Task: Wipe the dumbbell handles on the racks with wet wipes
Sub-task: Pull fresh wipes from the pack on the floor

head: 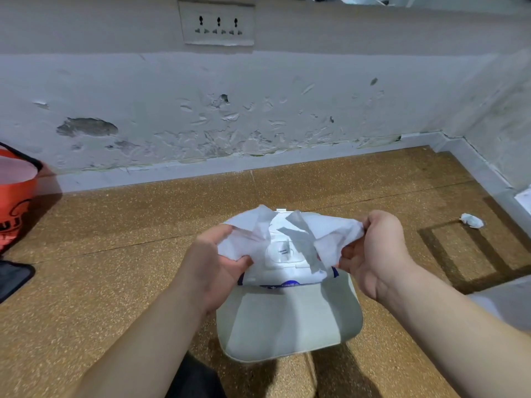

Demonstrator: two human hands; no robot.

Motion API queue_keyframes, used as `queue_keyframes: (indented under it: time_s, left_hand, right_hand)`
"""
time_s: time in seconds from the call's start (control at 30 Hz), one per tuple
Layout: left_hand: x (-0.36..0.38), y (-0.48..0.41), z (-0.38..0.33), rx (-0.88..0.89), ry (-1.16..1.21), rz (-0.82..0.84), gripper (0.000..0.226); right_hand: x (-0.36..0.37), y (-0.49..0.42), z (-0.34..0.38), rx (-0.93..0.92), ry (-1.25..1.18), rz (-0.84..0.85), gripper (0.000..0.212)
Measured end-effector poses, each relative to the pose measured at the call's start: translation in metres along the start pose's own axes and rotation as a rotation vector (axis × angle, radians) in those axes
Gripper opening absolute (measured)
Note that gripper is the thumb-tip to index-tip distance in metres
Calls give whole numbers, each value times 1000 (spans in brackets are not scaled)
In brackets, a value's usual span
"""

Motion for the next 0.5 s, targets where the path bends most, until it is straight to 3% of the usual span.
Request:
queue_keyframes:
  time_s: [0.13,0.27,0.33,0.5]
  left_hand:
    - [-2,7,-10,76,109,-74,48]
    - [1,15,-14,76,94,-31,33]
    - [6,21,-15,51,78,15,31]
    - [6,25,-9,-35,-102,76,46]
  right_hand:
    - [-2,-1,-1,-29,124,-19,25]
    - [13,-1,-7,-23,180,149,10]
    - [19,-4,-11,-27,229,251,14]
    - [3,-15,-21,-132,793,76,19]
Point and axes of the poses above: each hand's wrist, its own y-axis away from the middle knuckle, its own x-axis out of the palm, z = x × y, the point moved 4 cm from there along -y, towards the middle knuckle, and after that the axes turned 8 degrees about y, right-handed, at the moved point
